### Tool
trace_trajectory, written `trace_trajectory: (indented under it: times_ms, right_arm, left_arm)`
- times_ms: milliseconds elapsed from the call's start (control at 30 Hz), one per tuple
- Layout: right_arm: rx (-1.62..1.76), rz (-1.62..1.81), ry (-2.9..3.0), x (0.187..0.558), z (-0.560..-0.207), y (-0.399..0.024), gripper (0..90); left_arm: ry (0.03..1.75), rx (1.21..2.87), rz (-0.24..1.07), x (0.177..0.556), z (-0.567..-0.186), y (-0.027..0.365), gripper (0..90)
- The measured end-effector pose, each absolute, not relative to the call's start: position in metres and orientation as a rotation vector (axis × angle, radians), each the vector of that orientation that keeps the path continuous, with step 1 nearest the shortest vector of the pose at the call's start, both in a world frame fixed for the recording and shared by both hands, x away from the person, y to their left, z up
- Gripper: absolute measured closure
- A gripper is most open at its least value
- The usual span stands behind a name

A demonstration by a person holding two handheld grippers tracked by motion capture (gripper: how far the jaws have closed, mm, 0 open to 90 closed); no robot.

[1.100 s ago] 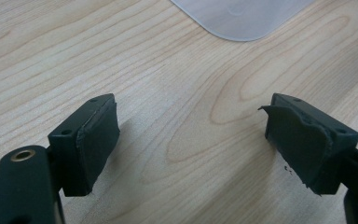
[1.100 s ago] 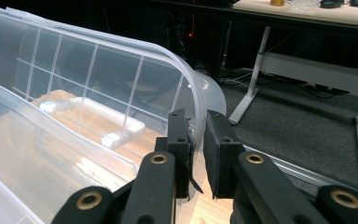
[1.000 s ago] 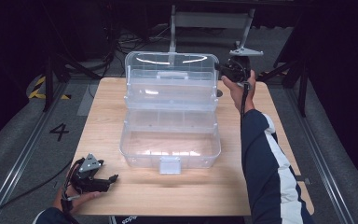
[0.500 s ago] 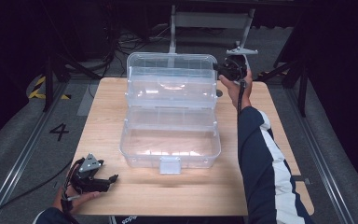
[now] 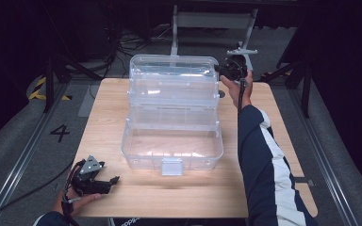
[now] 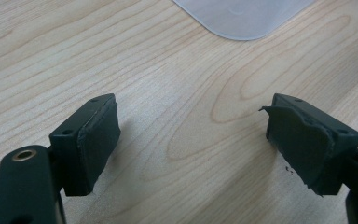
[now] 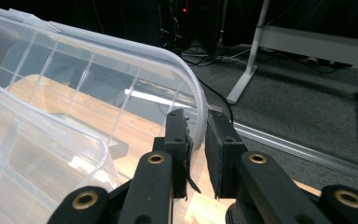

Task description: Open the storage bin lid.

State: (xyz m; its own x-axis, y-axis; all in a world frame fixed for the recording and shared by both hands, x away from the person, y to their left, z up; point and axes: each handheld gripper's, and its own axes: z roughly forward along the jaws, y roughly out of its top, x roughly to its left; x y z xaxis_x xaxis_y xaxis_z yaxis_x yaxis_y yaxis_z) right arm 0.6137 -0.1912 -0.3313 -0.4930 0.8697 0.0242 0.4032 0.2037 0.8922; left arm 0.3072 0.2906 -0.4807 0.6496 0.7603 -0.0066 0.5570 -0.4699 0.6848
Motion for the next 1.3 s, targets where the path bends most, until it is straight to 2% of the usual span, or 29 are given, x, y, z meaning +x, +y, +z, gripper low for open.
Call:
trace_trajectory:
  times_ms: [833,1300]
  right_arm:
    - [1.205,1.159,2.025,0.629,-0.343,-0.185,79.3]
    - [1.247,1.128,2.040,0.642,-0.372,-0.185,79.2]
  left_arm:
    - [1.010,2.210,0.393,0.309,-0.481,0.290,16.8]
    - [1.015,2.205,0.399,0.308,-0.481,0.289,16.6]
